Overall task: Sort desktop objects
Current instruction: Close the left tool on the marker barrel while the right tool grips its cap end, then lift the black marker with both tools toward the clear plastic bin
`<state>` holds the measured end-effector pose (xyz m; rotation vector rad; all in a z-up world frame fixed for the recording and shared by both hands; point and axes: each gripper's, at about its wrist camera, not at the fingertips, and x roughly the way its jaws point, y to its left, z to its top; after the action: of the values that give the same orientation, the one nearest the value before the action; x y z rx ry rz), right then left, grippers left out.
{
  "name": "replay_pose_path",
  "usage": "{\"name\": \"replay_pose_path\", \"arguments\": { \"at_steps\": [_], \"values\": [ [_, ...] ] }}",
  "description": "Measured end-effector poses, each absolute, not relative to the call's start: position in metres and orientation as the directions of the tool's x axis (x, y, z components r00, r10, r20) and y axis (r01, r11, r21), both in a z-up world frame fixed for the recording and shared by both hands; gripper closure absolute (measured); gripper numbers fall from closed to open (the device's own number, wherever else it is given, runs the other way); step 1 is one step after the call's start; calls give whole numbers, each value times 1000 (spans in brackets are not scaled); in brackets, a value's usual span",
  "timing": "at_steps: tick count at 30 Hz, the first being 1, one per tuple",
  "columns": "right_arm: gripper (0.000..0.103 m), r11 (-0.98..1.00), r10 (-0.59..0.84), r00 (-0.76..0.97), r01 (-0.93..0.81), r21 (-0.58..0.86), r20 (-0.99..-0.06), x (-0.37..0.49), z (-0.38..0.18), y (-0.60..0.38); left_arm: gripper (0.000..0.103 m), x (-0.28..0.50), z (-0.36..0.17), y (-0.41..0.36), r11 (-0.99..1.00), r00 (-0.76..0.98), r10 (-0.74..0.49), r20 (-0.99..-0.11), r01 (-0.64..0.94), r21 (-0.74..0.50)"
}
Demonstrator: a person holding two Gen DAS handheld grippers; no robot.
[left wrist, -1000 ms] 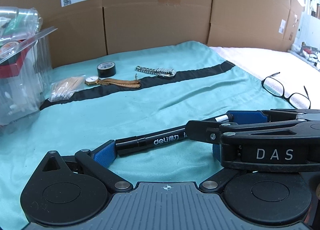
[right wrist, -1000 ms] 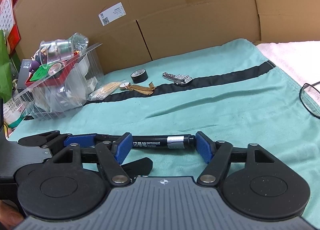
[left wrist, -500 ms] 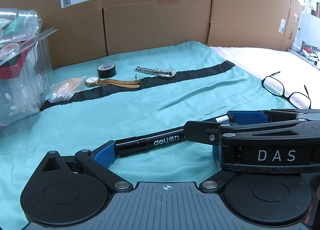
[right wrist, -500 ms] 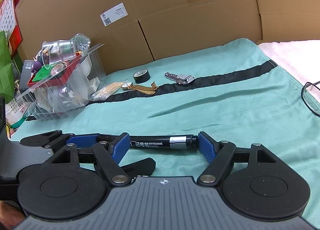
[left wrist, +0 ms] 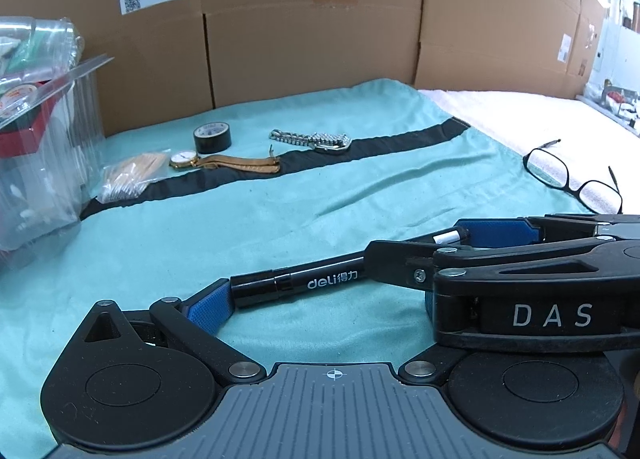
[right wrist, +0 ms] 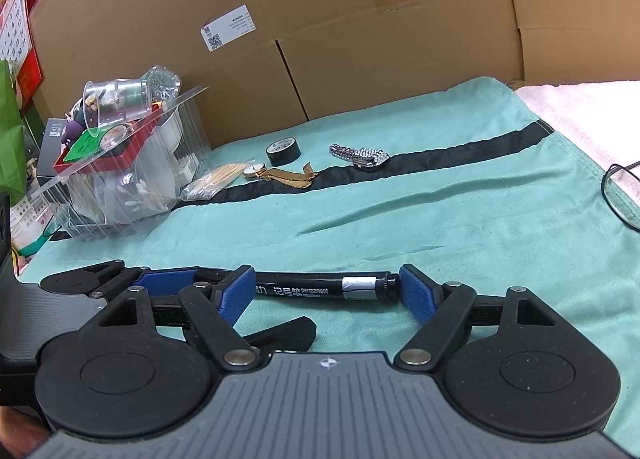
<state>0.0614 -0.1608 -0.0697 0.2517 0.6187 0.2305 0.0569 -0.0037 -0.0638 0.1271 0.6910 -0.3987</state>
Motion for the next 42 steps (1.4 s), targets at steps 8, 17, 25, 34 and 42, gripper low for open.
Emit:
{"name": "replay_pose_path", "arguments": {
  "at_steps": [8,17,25,34,42],
  "values": [
    [22,953,264,784,-121,278,-562,59,-67,-162,0,57,-64,-4,911,693,-320,-645,411,-11],
    [20,945,288,775,-135,299,-563,60,-66,-160,0,57,-64,-5,910,692,-318,-647,415,-3],
    [18,948,276,777,-124,292,-566,61,-65,-155,0,56,-64,-4,909,694,-320,-645,416,-3],
    [17,945,283,777,-126,301,-563,60,-64,-154,0,47,-60,-2,916,725,-305,-618,400,16],
    [16,949,274,783,-125,290,-558,55,-62,-152,0,36,-56,-6,919,753,-290,-591,391,48]
  ]
}}
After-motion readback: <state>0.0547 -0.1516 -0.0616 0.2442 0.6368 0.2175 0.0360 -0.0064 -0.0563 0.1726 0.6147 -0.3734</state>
